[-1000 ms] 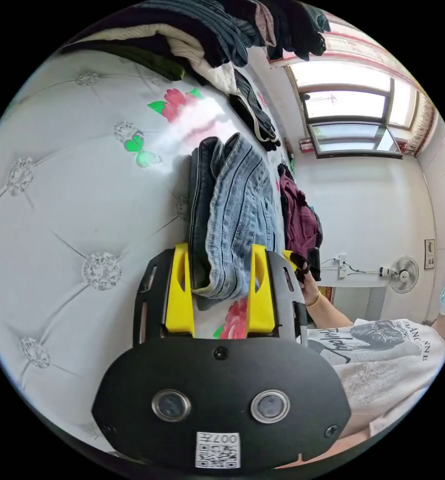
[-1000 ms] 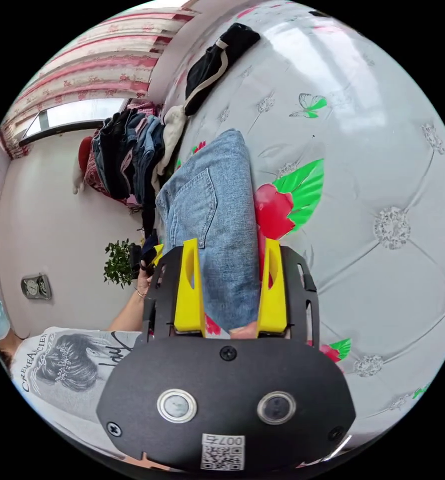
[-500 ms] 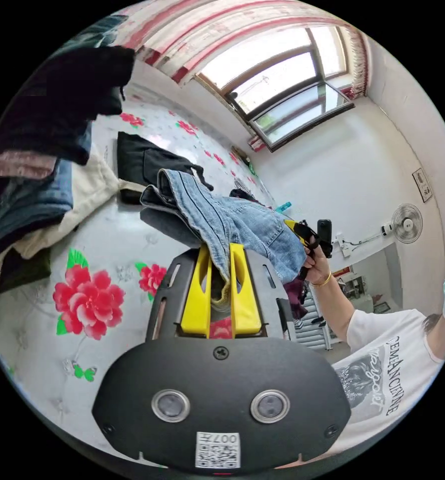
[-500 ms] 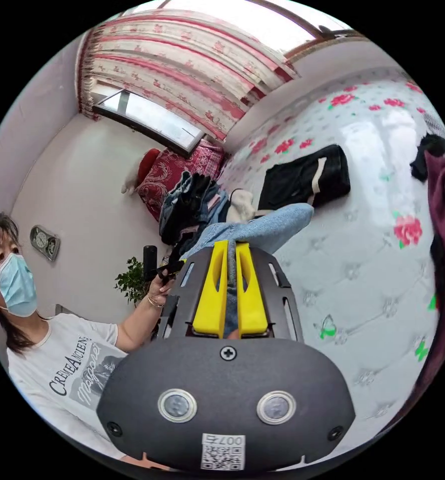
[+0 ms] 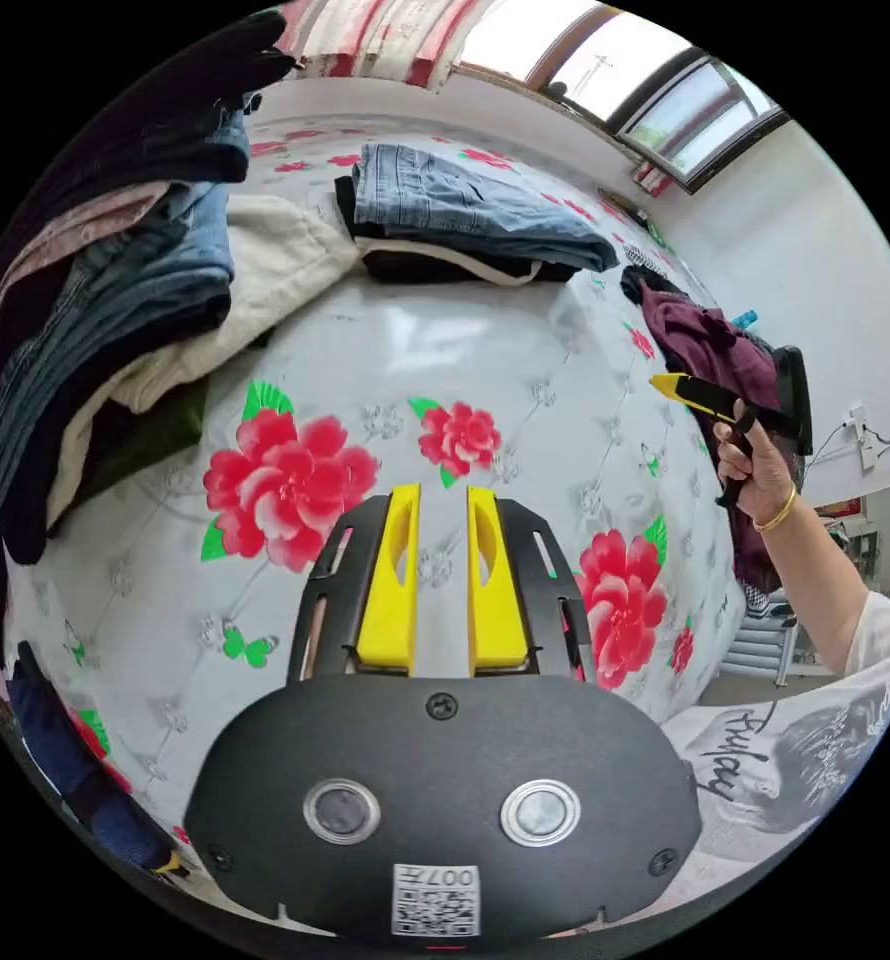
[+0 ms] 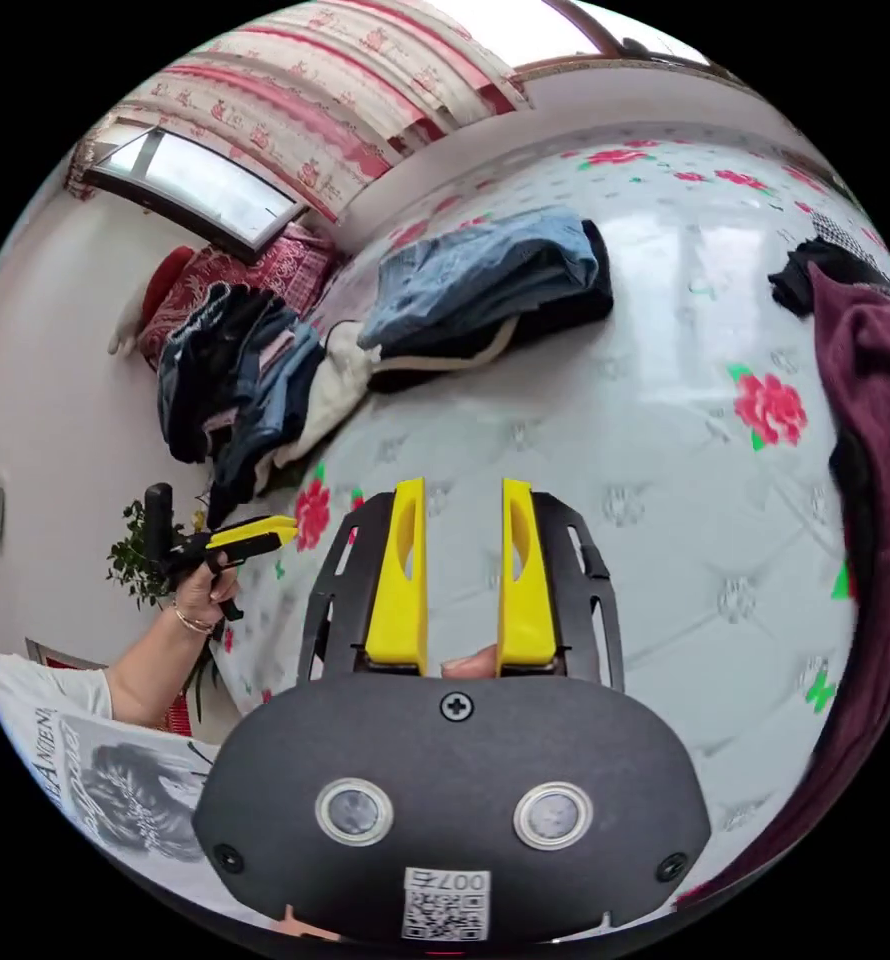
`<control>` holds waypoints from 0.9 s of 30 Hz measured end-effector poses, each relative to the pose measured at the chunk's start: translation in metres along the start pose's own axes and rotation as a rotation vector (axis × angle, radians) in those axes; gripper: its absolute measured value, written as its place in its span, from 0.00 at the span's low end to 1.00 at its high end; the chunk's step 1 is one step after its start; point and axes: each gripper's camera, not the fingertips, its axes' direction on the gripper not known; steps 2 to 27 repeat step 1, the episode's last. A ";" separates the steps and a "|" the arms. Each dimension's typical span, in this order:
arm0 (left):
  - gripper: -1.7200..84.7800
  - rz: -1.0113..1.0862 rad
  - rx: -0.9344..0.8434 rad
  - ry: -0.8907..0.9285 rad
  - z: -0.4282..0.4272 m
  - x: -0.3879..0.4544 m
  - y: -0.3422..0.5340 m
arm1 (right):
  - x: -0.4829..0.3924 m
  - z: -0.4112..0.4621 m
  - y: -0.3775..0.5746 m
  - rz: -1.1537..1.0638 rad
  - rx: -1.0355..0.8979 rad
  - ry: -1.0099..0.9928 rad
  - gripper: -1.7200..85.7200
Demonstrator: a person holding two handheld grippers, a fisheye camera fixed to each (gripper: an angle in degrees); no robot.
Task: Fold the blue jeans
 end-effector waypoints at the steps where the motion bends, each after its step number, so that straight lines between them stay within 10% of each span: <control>1: 0.11 0.002 -0.028 -0.009 0.002 0.005 0.016 | 0.010 -0.002 0.048 0.008 -0.025 0.073 0.13; 27: 0.11 0.002 -0.028 -0.009 0.002 0.005 0.016 | 0.010 -0.002 0.048 0.008 -0.025 0.073 0.13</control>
